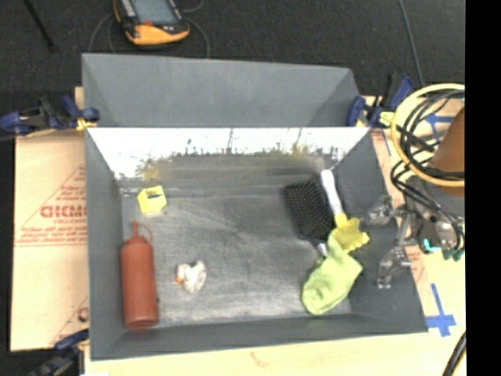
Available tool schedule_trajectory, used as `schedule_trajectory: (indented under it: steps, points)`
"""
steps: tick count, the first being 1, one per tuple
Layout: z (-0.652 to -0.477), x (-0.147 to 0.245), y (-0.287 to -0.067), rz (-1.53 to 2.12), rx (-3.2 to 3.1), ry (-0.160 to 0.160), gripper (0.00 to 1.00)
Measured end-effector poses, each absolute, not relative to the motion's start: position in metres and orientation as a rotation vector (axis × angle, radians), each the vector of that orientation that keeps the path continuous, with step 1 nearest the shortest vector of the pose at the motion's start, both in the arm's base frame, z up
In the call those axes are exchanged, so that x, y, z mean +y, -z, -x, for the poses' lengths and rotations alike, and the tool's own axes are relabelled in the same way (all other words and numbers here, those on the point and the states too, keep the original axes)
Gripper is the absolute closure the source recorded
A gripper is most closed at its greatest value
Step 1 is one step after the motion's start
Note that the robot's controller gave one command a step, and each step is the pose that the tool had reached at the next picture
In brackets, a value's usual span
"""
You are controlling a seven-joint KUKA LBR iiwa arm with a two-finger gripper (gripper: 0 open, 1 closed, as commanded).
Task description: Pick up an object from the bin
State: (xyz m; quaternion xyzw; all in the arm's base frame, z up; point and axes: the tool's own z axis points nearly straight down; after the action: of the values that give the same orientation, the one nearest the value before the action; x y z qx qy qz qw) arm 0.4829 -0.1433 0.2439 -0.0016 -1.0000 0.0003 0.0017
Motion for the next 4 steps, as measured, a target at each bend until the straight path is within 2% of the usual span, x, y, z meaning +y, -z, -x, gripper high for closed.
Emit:
schedule_trajectory:
  steps: [1,2,3,4]
  points:
    - [-0.485,-0.143,-0.247,0.000,-3.146,-0.004,0.00]
    - [-0.496,-0.140,-0.197,-0.205,-3.141,-0.004,0.00]
    - [-0.513,-0.127,-0.110,-0.642,-3.083,-0.006,0.00]
    - [-0.527,-0.138,-0.080,-1.286,-2.859,0.035,0.00]
